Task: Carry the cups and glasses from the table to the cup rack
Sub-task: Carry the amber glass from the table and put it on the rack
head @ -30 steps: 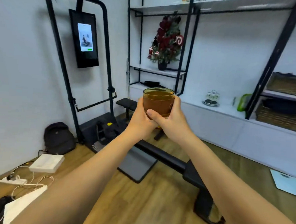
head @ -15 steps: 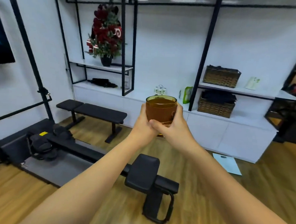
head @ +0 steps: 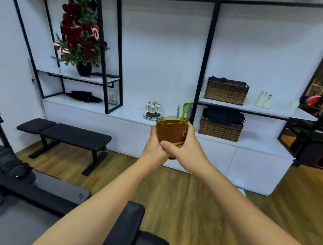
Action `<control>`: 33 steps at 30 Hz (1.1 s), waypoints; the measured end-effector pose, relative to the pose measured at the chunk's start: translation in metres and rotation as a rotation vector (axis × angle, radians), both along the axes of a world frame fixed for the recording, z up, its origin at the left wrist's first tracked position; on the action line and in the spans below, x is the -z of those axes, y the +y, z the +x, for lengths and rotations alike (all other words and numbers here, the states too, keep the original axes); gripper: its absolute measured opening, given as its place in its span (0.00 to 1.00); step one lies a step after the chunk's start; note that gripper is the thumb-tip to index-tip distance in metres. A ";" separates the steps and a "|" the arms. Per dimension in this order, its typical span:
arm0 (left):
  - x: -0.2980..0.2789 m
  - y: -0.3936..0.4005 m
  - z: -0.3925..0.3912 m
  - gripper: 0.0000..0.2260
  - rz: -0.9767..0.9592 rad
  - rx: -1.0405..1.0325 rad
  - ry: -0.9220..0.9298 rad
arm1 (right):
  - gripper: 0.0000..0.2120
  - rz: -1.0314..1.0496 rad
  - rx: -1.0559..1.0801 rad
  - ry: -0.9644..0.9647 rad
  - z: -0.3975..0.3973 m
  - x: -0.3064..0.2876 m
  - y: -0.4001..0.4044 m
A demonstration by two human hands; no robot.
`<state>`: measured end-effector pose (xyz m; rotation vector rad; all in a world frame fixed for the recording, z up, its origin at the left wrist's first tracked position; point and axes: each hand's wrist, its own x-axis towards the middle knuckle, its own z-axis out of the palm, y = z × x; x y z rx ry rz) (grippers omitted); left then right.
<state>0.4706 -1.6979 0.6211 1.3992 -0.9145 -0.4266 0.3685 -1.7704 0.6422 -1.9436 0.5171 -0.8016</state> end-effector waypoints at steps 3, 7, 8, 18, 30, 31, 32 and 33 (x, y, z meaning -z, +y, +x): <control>-0.003 -0.065 0.016 0.28 0.013 0.015 0.038 | 0.41 0.027 0.007 0.002 0.019 -0.002 -0.065; -0.004 -0.135 0.039 0.30 0.007 0.007 0.016 | 0.40 0.023 0.006 -0.008 0.042 -0.002 -0.137; -0.001 -0.151 0.044 0.31 -0.001 0.007 0.016 | 0.40 0.024 -0.003 -0.012 0.048 -0.001 -0.153; 0.030 -0.351 0.101 0.35 0.016 -0.046 0.014 | 0.39 0.074 -0.066 0.026 0.112 0.021 -0.370; 0.032 -0.524 0.169 0.39 0.095 -0.143 0.010 | 0.30 0.247 -0.160 0.041 0.205 0.038 -0.564; 0.036 -0.534 0.181 0.39 0.103 -0.155 0.023 | 0.30 0.261 -0.158 0.045 0.216 0.042 -0.573; 0.040 -0.543 0.193 0.40 0.112 -0.170 0.036 | 0.30 0.268 -0.153 0.053 0.228 0.047 -0.582; 0.045 -0.552 0.206 0.40 0.122 -0.182 0.048 | 0.31 0.267 -0.153 0.065 0.241 0.052 -0.591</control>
